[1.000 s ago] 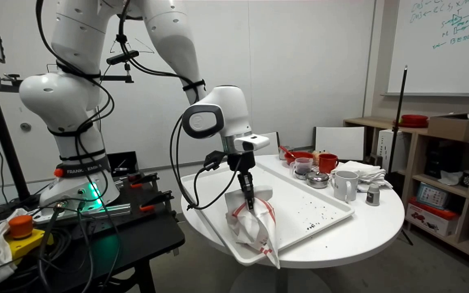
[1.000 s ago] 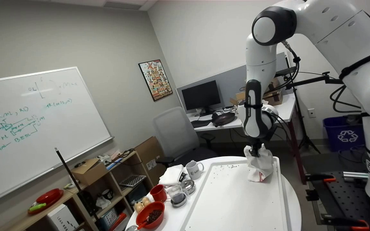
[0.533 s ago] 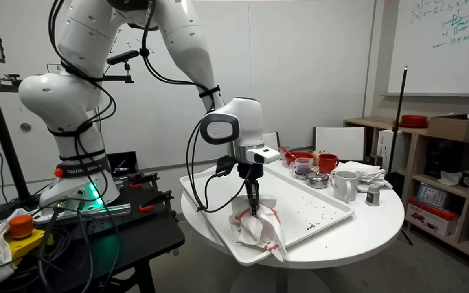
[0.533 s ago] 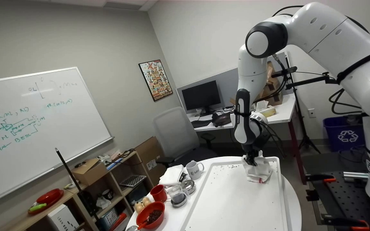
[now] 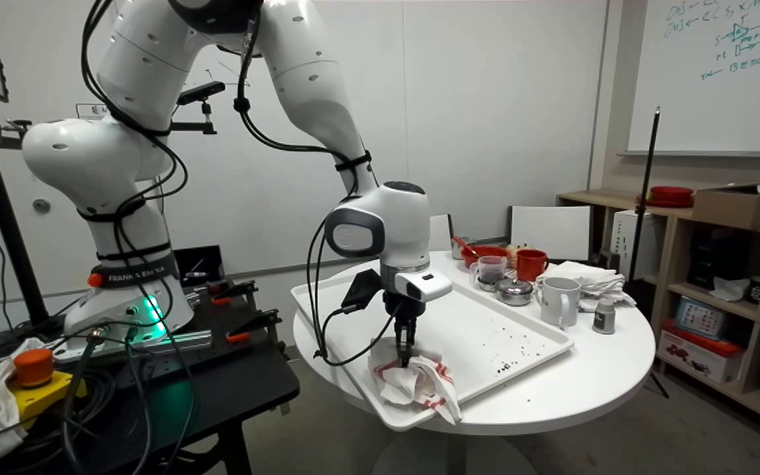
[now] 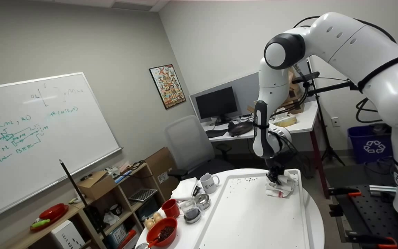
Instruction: Wipe the tray with the towel
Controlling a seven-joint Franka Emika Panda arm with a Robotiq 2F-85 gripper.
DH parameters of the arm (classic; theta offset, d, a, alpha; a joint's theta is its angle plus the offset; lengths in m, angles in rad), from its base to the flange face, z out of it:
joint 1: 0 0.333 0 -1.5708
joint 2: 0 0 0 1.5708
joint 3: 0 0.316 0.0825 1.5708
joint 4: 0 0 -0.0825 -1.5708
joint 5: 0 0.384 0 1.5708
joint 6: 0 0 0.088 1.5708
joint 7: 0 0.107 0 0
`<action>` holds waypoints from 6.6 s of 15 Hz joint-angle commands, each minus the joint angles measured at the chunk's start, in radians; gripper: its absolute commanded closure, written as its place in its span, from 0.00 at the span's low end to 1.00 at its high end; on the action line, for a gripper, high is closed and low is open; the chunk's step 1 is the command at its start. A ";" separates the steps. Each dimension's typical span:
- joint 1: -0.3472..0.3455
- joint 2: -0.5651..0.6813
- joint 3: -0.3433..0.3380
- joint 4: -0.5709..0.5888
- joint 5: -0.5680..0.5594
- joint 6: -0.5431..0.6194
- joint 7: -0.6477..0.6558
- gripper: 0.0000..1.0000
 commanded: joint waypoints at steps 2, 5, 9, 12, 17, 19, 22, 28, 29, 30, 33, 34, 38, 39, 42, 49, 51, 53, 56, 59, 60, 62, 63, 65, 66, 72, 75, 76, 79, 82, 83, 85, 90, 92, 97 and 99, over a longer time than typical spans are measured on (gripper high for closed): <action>-0.059 0.051 0.040 0.052 0.057 0.027 -0.016 0.93; -0.064 0.057 0.045 0.065 0.064 0.061 -0.001 0.93; -0.063 0.059 0.052 0.082 0.062 0.093 0.013 0.93; -0.061 0.064 0.055 0.101 0.060 0.092 0.026 0.93; -0.020 0.103 0.018 0.173 0.051 0.030 0.072 0.93; 0.000 0.123 0.001 0.210 0.052 -0.001 0.097 0.93; 0.031 0.154 -0.023 0.271 0.057 -0.049 0.132 0.93; 0.078 0.189 -0.056 0.363 0.066 -0.108 0.182 0.93; 0.083 0.194 -0.060 0.378 0.067 -0.118 0.189 0.93; 0.089 0.200 -0.063 0.394 0.068 -0.126 0.196 0.93; 0.104 0.217 -0.075 0.444 0.071 -0.154 0.216 0.93; 0.109 0.222 -0.079 0.460 0.071 -0.165 0.222 0.93; 0.124 0.239 -0.090 0.515 0.070 -0.194 0.242 0.93; 0.128 0.244 -0.093 0.528 0.069 -0.201 0.246 0.93; 0.134 0.256 -0.098 0.559 0.068 -0.222 0.255 0.93; 0.148 0.292 -0.109 0.636 0.063 -0.276 0.278 0.93; 0.153 0.304 -0.112 0.662 0.061 -0.294 0.283 0.93; 0.156 0.314 -0.111 0.689 0.060 -0.309 0.284 0.93; 0.158 0.329 -0.108 0.725 0.062 -0.321 0.285 0.93; 0.155 0.342 -0.102 0.758 0.065 -0.323 0.281 0.93; 0.154 0.346 -0.101 0.768 0.065 -0.324 0.281 0.93; 0.152 0.352 -0.098 0.786 0.066 -0.320 0.279 0.93; 0.152 0.355 -0.096 0.796 0.067 -0.319 0.277 0.93; 0.152 0.361 -0.092 0.817 0.066 -0.318 0.276 0.93; 0.153 0.365 -0.092 0.828 0.066 -0.317 0.277 0.93; 0.155 0.349 -0.089 0.834 0.063 -0.311 0.269 0.93; 0.139 0.254 -0.084 0.714 0.070 -0.260 0.231 0.93; 0.130 0.216 -0.080 0.666 0.073 -0.229 0.211 0.93; 0.087 0.095 -0.057 0.520 0.084 -0.112 0.126 0.93; 0.038 -0.024 -0.026 0.382 0.100 0.013 0.047 0.93; 0.023 -0.062 -0.013 0.337 0.107 0.048 0.030 0.93; -0.018 -0.150 0.025 0.238 0.118 0.121 -0.014 0.93; -0.228 -0.371 0.260 -0.019 0.199 0.330 -0.139 0.93; -0.357 -0.449 0.412 -0.105 0.235 0.402 -0.160 0.93; -0.620 -0.529 0.738 -0.220 0.181 0.471 -0.093 0.93; -0.673 -0.547 0.814 -0.261 0.163 0.442 -0.106 0.93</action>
